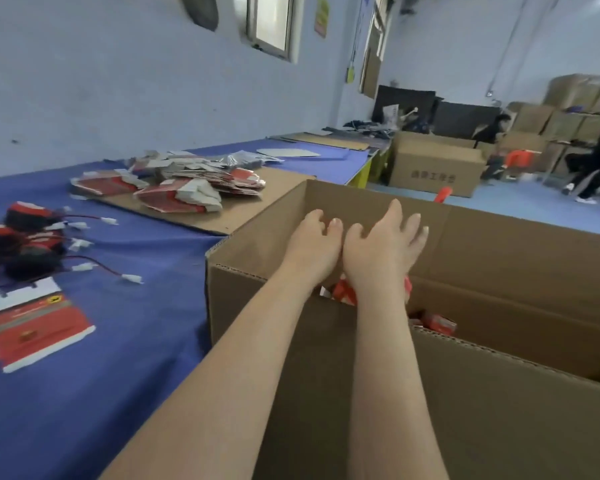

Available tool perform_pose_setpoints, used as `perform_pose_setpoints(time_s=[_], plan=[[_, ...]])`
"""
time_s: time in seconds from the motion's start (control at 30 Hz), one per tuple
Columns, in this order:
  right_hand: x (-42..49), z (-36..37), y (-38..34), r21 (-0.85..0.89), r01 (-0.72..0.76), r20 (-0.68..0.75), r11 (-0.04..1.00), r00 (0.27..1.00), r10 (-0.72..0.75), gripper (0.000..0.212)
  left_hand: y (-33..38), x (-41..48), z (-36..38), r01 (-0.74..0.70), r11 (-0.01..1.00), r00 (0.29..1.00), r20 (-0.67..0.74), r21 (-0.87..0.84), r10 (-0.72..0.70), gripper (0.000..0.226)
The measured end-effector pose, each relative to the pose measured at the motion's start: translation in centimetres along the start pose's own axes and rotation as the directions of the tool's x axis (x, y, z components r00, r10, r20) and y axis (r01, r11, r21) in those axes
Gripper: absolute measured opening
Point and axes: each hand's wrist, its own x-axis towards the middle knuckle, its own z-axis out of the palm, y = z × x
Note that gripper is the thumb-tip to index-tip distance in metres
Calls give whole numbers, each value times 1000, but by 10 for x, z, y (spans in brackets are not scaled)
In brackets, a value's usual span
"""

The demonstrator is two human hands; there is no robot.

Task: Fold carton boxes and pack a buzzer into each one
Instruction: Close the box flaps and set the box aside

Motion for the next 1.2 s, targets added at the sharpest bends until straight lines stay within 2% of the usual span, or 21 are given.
perform_pose_setpoints(time_s=[0.07, 0.13, 0.2, 0.23, 0.3, 0.37, 0.4, 0.5, 0.57, 0.6, 0.67, 0.73, 0.9, 1.03, 1.13, 1.2], plan=[[-9, 4, -3, 104, 120, -119, 987, 987, -107, 55, -1, -2, -7, -27, 990, 993, -115, -141, 10, 35], [-24, 18, -16, 364, 277, -159, 889, 959, -234, 43, -7, -5, -30, -106, 963, 967, -252, -248, 41, 21], [-44, 38, -36, 606, 284, -54, 743, 947, -317, 29, -20, -11, -65, -198, 946, 902, -425, -256, 73, 16], [-54, 52, -44, 648, 278, 3, 709, 930, -367, 25, -30, -15, -85, -226, 945, 859, -505, -237, 79, 16], [-75, 86, -59, 677, 260, 117, 689, 885, -450, 21, -57, -26, -129, -194, 967, 773, -633, -168, 45, 17], [-98, 123, -71, 703, 158, 291, 694, 827, -482, 22, -88, -41, -176, -65, 991, 678, -734, -118, -43, 19], [-109, 144, -76, 676, 109, 395, 729, 781, -483, 21, -105, -49, -199, 13, 993, 623, -776, -116, -99, 22], [-135, 206, -84, 458, 155, 655, 875, 606, -450, 21, -149, -69, -251, 262, 947, 501, -813, -185, -297, 30], [-149, 239, -85, 330, 198, 766, 923, 516, -384, 23, -170, -79, -269, 365, 901, 484, -778, -237, -400, 30], [-154, 250, -86, 278, 213, 788, 937, 506, -350, 27, -177, -83, -274, 394, 885, 480, -766, -247, -428, 27], [-160, 265, -89, 200, 238, 787, 951, 539, -300, 30, -187, -87, -280, 433, 873, 480, -762, -226, -435, 21], [-162, 274, -94, 174, 248, 773, 953, 565, -288, 30, -191, -84, -283, 462, 859, 488, -745, -221, -455, 26], [-165, 282, -101, 134, 290, 794, 948, 541, -278, 32, -196, -84, -296, 521, 831, 428, -781, -197, -454, 32], [-168, 282, -102, 130, 318, 781, 939, 551, -295, 33, -193, -84, -294, 457, 861, 500, -737, -222, -455, 32], [-168, 281, -105, 189, 245, 773, 951, 561, -298, 34, -188, -83, -292, 449, 858, 484, -740, -249, -468, 39], [-169, 277, -106, 249, 207, 743, 946, 586, -324, 38, -185, -82, -291, 410, 881, 472, -772, -236, -426, 46]])
